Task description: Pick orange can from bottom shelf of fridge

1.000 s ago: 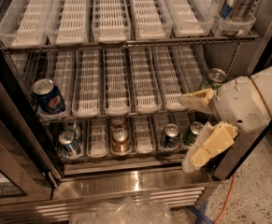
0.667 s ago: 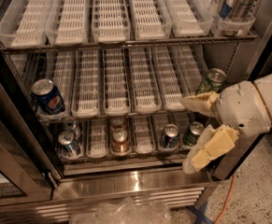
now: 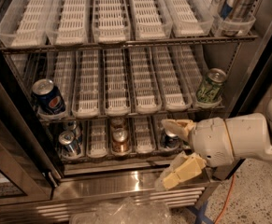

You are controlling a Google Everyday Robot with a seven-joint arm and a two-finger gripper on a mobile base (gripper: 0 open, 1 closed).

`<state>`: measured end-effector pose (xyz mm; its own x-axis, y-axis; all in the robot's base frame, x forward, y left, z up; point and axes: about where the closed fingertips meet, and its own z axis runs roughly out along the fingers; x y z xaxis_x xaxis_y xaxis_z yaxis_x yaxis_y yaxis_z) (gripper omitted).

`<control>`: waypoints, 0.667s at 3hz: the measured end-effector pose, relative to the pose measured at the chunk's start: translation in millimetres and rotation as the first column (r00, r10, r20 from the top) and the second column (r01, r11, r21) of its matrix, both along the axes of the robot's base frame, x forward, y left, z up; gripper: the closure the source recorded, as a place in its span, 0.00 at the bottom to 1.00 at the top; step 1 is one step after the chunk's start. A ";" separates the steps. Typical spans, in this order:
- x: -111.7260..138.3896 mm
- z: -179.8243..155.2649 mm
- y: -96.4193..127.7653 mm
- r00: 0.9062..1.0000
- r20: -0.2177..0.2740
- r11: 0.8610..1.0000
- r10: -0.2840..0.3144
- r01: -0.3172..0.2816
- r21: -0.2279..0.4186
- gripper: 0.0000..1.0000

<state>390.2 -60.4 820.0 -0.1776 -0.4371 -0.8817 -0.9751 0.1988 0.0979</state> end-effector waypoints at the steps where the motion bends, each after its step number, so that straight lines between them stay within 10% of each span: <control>1: -0.2 0.3 0.0 1.000 0.000 1.000 0.000 0.000 0.000 0.00; 2: -6.7 -18.2 15.6 0.999 0.006 0.998 -0.041 0.041 0.047 0.00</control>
Offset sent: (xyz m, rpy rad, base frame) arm -0.0216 0.0495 -0.0675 0.1735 -0.0215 -0.1542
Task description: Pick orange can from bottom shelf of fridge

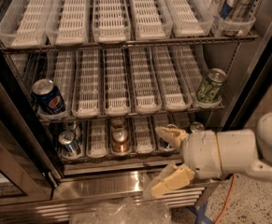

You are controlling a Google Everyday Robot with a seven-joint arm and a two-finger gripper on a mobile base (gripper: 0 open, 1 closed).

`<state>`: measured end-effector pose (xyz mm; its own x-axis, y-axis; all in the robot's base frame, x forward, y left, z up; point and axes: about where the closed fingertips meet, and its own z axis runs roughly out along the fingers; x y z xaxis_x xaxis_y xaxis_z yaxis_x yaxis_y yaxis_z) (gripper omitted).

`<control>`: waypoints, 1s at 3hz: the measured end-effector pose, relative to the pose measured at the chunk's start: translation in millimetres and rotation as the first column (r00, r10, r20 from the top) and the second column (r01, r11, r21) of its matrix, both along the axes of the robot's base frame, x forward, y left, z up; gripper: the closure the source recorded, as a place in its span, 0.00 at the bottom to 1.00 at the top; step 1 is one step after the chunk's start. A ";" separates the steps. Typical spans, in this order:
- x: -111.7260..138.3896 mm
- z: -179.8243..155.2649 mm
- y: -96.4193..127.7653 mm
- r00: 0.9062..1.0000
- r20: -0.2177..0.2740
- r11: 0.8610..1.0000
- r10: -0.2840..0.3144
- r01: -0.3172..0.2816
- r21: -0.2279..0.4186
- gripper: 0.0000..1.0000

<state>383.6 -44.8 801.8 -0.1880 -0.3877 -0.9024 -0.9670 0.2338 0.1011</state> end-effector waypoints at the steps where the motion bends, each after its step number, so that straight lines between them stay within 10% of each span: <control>1: -8.1 -34.8 39.0 0.999 0.007 0.991 -0.038 0.036 0.125 0.00; 3: -8.2 -33.0 55.0 0.999 0.046 0.990 -0.015 0.008 0.142 0.00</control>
Offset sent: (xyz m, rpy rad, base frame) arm -0.0070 0.0318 -0.0293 0.1027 -0.0062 -0.0340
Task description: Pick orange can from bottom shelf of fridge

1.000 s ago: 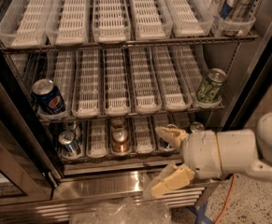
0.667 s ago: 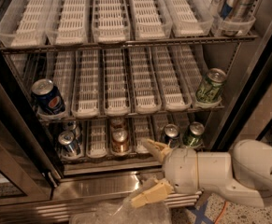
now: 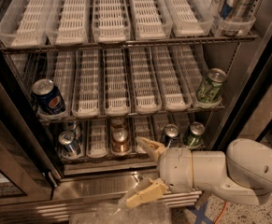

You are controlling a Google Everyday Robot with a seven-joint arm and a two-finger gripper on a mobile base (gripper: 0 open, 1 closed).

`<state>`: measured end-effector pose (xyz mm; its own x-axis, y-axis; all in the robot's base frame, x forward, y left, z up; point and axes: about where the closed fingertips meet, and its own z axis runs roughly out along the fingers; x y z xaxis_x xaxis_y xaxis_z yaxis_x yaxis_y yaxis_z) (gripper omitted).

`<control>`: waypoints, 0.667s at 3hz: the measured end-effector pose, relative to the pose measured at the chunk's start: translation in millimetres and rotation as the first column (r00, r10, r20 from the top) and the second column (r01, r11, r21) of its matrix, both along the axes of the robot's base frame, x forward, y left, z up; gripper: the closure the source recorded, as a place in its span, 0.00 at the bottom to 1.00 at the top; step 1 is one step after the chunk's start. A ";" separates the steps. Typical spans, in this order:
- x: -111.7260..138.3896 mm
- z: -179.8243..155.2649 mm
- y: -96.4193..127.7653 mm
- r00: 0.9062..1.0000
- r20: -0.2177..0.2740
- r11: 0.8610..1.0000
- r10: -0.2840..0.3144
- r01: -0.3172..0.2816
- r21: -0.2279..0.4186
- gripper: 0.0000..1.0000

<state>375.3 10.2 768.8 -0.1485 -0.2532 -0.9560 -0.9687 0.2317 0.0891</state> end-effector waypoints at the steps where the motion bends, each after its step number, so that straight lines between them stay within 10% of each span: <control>1: -0.2 -2.2 1.6 1.000 0.003 1.000 -0.015 0.015 -0.008 0.00; 2: -8.5 -20.6 6.3 0.994 0.001 0.994 -0.107 0.107 0.027 0.00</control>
Offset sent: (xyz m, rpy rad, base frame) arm 0.0127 0.0038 -0.0426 0.0145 -0.1794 -0.4371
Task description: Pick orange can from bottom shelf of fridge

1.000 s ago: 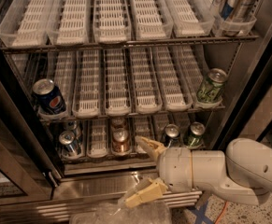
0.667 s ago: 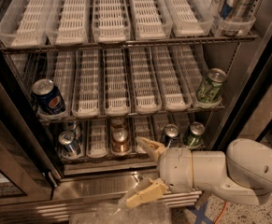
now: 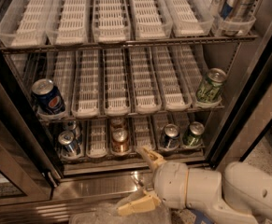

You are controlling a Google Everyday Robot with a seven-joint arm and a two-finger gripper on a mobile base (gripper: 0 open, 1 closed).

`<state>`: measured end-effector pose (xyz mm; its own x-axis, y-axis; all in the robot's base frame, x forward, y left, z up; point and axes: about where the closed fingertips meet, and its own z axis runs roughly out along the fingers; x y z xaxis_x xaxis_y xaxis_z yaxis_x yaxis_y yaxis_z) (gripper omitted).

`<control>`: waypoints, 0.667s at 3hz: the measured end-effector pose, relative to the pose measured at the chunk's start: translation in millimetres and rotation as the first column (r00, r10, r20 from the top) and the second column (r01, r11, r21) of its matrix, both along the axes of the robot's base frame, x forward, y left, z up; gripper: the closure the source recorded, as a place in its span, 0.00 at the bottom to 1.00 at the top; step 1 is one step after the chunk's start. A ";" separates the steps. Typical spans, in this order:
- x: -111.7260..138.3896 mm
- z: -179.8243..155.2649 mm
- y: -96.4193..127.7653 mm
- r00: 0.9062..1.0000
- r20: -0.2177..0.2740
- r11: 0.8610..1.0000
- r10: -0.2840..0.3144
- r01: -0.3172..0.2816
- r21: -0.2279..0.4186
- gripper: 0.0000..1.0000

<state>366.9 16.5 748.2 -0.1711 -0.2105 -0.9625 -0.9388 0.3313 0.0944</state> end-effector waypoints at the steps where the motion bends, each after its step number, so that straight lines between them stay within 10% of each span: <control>1: 8.1 10.5 2.6 0.995 0.078 0.998 -0.066 0.067 -0.015 0.00; 2: 8.1 10.5 2.7 0.995 0.078 0.998 -0.066 0.067 -0.015 0.00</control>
Offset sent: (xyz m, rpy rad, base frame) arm 0.0074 0.0019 0.0094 -0.0110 -0.0686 -0.0692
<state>374.9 19.2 758.7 -0.1101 -0.2178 -0.9698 -0.9188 0.3944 0.0157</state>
